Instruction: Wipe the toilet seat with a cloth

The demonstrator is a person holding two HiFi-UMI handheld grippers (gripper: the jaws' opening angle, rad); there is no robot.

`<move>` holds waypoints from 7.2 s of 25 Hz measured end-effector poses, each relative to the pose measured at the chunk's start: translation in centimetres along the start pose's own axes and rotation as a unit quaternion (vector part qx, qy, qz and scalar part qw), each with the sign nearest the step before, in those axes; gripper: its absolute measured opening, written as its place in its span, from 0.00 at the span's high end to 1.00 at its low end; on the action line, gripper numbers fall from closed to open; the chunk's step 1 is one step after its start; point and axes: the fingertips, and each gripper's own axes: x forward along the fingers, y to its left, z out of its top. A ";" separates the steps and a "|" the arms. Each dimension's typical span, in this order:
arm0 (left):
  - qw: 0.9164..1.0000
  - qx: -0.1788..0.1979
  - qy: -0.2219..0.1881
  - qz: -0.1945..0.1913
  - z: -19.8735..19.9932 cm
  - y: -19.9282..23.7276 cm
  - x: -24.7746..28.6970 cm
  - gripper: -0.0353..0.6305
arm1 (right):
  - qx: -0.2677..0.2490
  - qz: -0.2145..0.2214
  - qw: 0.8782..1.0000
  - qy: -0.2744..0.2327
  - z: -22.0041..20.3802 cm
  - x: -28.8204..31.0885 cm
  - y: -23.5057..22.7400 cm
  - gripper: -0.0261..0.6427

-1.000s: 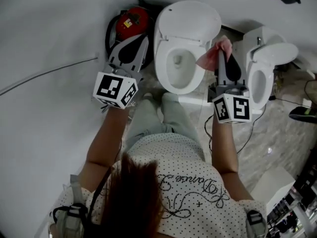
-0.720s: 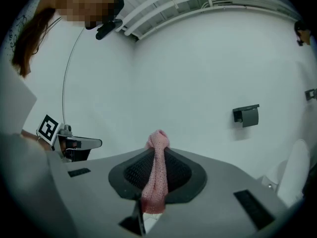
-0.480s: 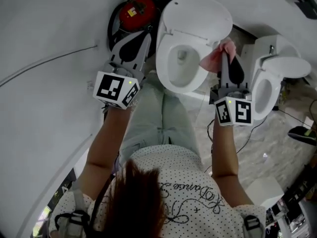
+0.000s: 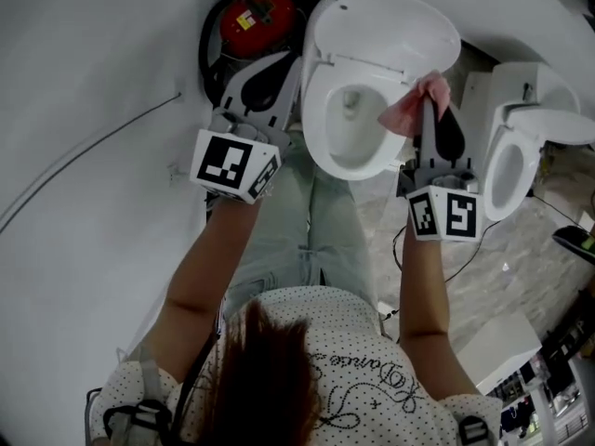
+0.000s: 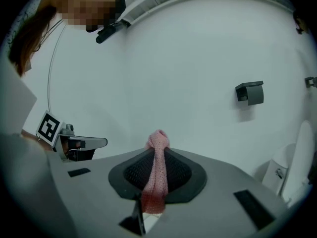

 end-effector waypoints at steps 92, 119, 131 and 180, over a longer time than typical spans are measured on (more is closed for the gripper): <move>0.991 -0.057 0.117 0.025 -35.9 10.3 12.6 0.94 | -0.197 0.050 0.956 0.211 -46.0 22.6 -1.5 0.87; 0.992 -0.043 0.119 0.025 -35.5 8.5 13.0 0.94 | -0.238 0.103 0.941 0.217 -46.1 21.8 -2.6 0.87; 0.992 -0.041 0.120 0.019 -35.6 7.2 13.5 0.94 | -0.236 0.092 0.943 0.216 -46.0 20.7 -4.5 0.87; 0.992 -0.023 0.124 0.000 -35.5 3.2 14.4 0.94 | -0.233 0.022 0.944 0.232 -45.6 15.3 -14.0 0.87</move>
